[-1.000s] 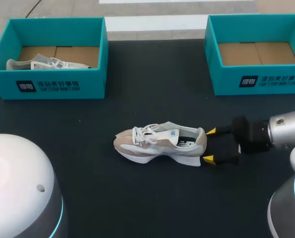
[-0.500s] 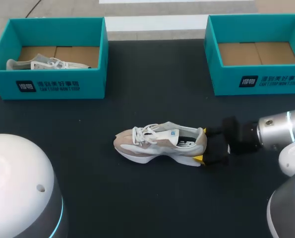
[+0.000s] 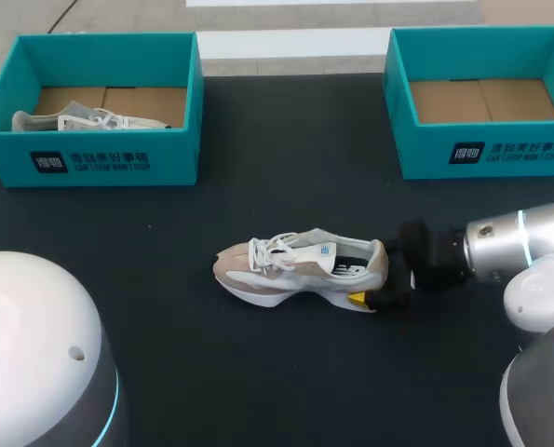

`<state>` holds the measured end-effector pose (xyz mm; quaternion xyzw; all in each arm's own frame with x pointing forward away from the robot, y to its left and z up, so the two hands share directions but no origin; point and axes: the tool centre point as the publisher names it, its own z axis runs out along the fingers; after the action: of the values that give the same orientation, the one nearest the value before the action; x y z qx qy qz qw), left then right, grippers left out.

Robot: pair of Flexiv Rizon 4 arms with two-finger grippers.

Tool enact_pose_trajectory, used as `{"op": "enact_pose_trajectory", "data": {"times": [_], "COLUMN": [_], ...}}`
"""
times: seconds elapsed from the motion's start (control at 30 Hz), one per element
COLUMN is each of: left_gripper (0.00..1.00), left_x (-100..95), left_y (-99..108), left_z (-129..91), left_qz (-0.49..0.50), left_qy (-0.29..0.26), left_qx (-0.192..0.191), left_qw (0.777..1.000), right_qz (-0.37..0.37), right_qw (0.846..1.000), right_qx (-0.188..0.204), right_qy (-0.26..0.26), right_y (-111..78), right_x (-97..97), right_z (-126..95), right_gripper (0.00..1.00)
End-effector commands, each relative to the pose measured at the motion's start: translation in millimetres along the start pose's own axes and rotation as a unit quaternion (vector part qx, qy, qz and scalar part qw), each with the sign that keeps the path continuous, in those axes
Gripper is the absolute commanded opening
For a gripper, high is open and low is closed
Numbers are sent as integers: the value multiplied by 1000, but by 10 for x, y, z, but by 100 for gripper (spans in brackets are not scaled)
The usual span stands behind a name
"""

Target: Take the shoe out of the shoebox, open the shoe tongue, remove and reinsert the insole, then place the shoe into the shoebox

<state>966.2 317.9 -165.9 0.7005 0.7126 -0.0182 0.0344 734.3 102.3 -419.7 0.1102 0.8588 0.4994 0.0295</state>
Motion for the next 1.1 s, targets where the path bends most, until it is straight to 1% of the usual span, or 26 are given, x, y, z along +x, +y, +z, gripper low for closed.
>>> {"op": "enact_pose_trajectory", "data": {"times": [0.03, 0.13, 0.17, 0.2, 0.23, 0.27, 0.3, 0.5, 0.67, 1.1], "left_gripper": [100, 100, 100, 100, 100, 100, 100, 100, 100, 100], "left_x": [-2, -2, -2, -2, -2, -2, -2, -2, -2, -2], "left_y": [-18, -18, -18, -18, -18, -18, -18, -18, -18, -18], "left_z": [0, 0, 0, 0, 0, 0, 0, 0, 0, 0], "left_qz": [0, 0, 0, 0, 0, 0, 0, 0, 0, 0], "left_qy": [1, 1, 1, 1, 1, 1, 1, 1, 1, 1], "left_qx": [-2, -2, -2, -2, -2, -2, -2, -2, -2, -2], "left_qw": [1000, 1000, 1000, 1000, 1000, 1000, 1000, 1000, 1000, 1000], "right_qz": [1, -1, -4, -5, -8, -11, -14, -37, -61, -79], "right_qw": [1000, 1000, 1000, 1000, 1000, 1000, 1000, 999, 997, 994], "right_qx": [-1, 0, 1, 2, 5, 8, 8, 14, 8, 10], "right_qy": [5, 8, 10, 11, 13, 14, 16, 22, 44, 73], "right_y": [3, 0, 0, 0, -1, -3, -4, 10, 49, 74], "right_x": [-23, -13, -11, -10, -9, -8, -9, -7, -33, -66], "right_z": [123, 146, 151, 153, 154, 156, 156, 159, 206, 283], "right_gripper": [100, 100, 59, 40, 30, 4, 0, 0, 0, 0]}}
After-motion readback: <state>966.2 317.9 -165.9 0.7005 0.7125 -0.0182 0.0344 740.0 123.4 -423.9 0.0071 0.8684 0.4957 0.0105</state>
